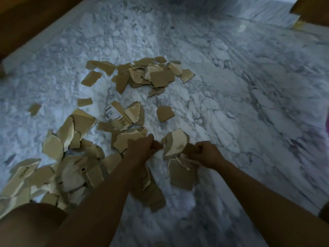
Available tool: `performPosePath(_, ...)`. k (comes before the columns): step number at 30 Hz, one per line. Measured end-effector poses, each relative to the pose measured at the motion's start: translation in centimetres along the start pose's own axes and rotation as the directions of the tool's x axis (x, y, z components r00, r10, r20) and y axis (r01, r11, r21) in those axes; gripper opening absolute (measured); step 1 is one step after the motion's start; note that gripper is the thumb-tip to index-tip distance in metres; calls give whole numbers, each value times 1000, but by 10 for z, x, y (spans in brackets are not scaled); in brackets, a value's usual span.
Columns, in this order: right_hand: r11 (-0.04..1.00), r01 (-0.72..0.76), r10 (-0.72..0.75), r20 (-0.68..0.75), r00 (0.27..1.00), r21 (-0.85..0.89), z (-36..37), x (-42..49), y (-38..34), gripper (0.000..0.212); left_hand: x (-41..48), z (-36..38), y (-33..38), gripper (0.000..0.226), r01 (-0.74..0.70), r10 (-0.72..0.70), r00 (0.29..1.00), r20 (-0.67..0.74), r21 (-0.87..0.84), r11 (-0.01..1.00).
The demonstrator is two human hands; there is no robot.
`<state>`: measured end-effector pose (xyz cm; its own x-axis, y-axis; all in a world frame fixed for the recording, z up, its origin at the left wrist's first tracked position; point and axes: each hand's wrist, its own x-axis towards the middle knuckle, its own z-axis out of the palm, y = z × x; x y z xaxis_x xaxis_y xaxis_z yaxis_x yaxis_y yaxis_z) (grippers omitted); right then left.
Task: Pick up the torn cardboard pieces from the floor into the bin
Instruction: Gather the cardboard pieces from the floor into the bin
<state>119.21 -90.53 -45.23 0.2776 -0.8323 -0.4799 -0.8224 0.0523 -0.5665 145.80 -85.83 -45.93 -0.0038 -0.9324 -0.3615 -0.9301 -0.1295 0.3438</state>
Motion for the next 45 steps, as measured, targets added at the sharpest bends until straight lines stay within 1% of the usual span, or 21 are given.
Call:
performPosePath(2,999,-53,52,-51,997,-7,-28,1,12,39,7,-19,7,42,-19,12,999,-41,-170,985)
performPosePath(4,990,-121,118,-55,992,-69,-46,2,25,33,19,-36,24,41,-44,47,999,12,-192,980)
performPosePath(7,952,-193,205,27,978,-236,-45,-6,50,20,45,-31,58,41,-126,133,967,216,-46,991)
performPosePath(8,945,-202,218,34,975,-259,-39,-11,59,17,54,-22,67,42,-158,147,954,262,24,987)
performPosePath(10,957,-189,194,0,981,-221,-27,-23,72,16,65,-2,79,49,-200,150,943,296,148,969)
performPosePath(13,967,-151,136,-85,987,-205,-16,-32,82,14,66,18,81,53,-155,102,969,225,228,961)
performPosePath(16,966,-171,148,-126,981,-195,-13,-33,83,14,57,22,78,52,-130,114,990,77,240,962)
performPosePath(17,964,-184,165,-111,980,-191,-13,-32,83,14,53,19,77,49,-135,133,991,22,226,965)
performPosePath(19,965,-205,202,-35,979,-163,-18,-28,81,19,49,10,74,42,-133,141,989,-43,142,981)
performPosePath(22,975,-223,223,40,974,-5,-32,-17,64,35,43,-14,65,41,-73,65,995,-81,-98,992)
performPosePath(23,978,-206,205,48,978,22,-36,-13,55,40,41,-23,61,43,-45,30,995,-96,-156,987)
performPosePath(25,990,-144,144,72,987,-4,-40,-3,31,47,33,-38,52,48,-3,-43,985,-165,-266,964)
performPosePath(28,998,-63,65,108,992,-25,-35,12,-5,49,14,-45,39,49,27,-147,953,-264,-411,911)
performPosePath(29,999,-35,39,119,992,-34,-31,18,-15,46,8,-42,34,46,25,-158,945,-285,-421,907)
performPosePath(31,987,61,-44,119,992,-147,-23,31,-32,46,-2,-30,21,30,-8,-108,941,-322,-337,941)
performPosePath(33,936,146,-106,140,984,-319,-15,46,-46,54,-8,-12,7,26,-27,-51,962,-269,-278,960)
performPosePath(35,880,213,-145,186,972,-425,-6,59,-60,58,-13,5,-4,24,-29,-26,979,-202,-263,964)
performPosePath(38,792,323,-229,238,944,-518,16,62,-75,45,-15,17,-11,20,-41,-8,979,-201,-240,970)
performPosePath(40,731,362,-308,193,932,-578,33,57,-74,31,-13,16,-10,22,-21,-34,977,-209,-257,966)
performPosePath(42,721,348,-352,115,929,-599,45,53,-72,25,-9,10,-11,33,7,-68,975,-211,-277,961)
performPosePath(45,722,332,-342,104,934,-607,50,51,-72,36,-8,-8,-12,37,100,-196,948,-251,-350,932)
